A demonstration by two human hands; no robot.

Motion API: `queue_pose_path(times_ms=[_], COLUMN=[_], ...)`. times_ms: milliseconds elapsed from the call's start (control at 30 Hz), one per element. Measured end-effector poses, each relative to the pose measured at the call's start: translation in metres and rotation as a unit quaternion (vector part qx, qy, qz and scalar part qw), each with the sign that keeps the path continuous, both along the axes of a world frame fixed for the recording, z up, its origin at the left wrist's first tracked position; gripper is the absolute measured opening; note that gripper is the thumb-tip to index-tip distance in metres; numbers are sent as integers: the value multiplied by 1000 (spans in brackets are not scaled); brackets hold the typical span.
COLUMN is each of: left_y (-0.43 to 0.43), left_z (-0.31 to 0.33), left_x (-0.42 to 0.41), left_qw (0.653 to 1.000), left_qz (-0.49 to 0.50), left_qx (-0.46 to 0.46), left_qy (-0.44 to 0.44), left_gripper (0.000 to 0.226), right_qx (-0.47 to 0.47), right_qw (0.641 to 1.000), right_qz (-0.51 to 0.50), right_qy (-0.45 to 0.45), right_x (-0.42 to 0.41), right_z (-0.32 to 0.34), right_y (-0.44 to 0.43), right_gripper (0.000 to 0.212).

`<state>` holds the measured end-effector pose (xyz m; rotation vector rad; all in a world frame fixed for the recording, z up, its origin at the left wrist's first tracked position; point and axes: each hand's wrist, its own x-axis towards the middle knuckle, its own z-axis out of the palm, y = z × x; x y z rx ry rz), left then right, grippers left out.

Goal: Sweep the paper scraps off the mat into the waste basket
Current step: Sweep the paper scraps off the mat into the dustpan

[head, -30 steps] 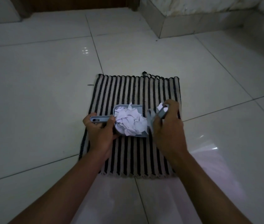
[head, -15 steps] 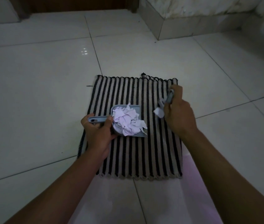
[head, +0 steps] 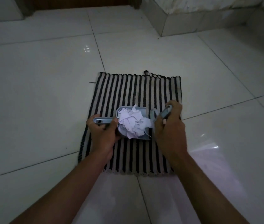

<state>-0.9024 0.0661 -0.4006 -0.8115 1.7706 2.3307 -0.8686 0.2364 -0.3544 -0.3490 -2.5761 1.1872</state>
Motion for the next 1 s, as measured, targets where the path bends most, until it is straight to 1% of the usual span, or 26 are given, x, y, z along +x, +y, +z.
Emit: queue_pose_path(times_ms=[67,233,467,567,667,767,867,1000], left_y=[2,4,-3,-8,-10,-12,-11,-8], left_z=[2,11,39,73,136,226,333,501], left_x=[2,6,13,16,18,21,31,48], left_qw=[1000,998,998,998,998,998,998,998], left_qz=[4,17,4,-3,-19,-22,-28,-33], left_qx=[5,42,57,60,59,55,52,58], left_qy=[-3,-34,-18,-5,2,1,1,-7], left_gripper=[61,66,58,54,50,49,45,47], right_qx=[-2,-52,-83,-99,-113,-117,-114,-126], right_qw=[1000,999,996,995,993,991,991,987], right_qz=[-5,2,-22,-28,-40,-62,-75,-97], right_qy=[3,14,14,5,6,0,-6,-10], right_x=[-1,1,11,17,23,29,37,54], right_z=[-1,14,52,86,147,236,342,509], right_y=[-9,-13,-6,-6,-6,-4,-3,1], right_gripper=[33,33,35,36,39,42,41,40])
